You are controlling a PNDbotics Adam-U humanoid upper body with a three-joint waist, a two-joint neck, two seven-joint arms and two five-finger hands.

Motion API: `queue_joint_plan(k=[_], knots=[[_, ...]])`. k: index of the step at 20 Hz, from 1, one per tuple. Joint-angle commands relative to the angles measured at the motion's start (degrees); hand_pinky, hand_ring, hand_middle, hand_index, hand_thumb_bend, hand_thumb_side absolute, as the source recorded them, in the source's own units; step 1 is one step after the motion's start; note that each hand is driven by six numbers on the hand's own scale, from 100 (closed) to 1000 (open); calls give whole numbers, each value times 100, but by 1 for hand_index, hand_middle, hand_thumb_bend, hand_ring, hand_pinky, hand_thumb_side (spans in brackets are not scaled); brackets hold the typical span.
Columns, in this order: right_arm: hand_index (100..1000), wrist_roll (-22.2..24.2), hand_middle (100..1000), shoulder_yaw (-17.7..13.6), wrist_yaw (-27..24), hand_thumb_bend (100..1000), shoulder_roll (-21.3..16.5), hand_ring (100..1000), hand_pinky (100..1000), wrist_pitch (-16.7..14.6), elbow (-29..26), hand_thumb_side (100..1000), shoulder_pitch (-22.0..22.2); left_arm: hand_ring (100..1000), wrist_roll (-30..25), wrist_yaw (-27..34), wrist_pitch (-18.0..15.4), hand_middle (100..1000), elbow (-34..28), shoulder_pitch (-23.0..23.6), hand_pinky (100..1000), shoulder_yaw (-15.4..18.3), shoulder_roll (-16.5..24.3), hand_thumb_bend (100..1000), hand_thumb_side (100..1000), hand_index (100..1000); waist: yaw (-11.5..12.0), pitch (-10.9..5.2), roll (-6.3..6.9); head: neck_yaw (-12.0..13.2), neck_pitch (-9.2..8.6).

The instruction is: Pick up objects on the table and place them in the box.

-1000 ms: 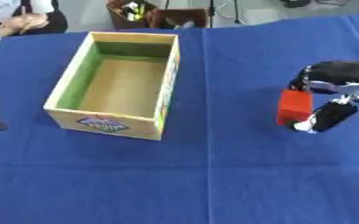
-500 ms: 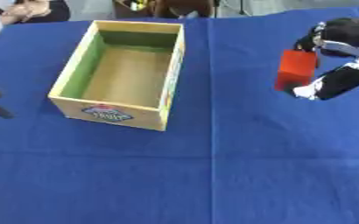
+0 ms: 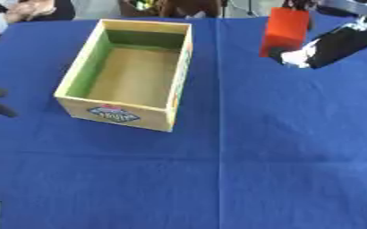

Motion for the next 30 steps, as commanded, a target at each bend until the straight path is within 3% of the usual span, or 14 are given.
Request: queue_joint_plan(k=[1,10,11,14,30], knots=[[414,69,353,27,140,100,379,683,737,-13,279,634,-362,622,-23,10,21,548,-101,-11,434,-32,89,375,844,812,43,-153,-7,-25,-37],[407,-42,345,43,785,100,1696,678,741,-104,1483,617,-1072,622,-88,71,18,547,-101,8,433,-85,84,376,846,813,251,-143,-9,-201,-183],[406,-78,344,30,870,100,1820,676,741,-109,1607,649,-1117,622,-99,78,16,547,-101,4,433,-93,81,368,844,813,268,-133,-7,-239,-196],[405,-194,342,-8,1119,100,2168,674,741,-119,1959,608,-1219,622,-138,101,15,547,-101,-19,433,-121,68,376,844,813,329,-90,-11,-345,-246],[404,-903,343,-236,2429,100,3230,674,733,-108,3519,603,-1456,622,-239,141,20,546,-101,-126,434,-157,38,375,842,813,581,90,-108,-544,-457]])
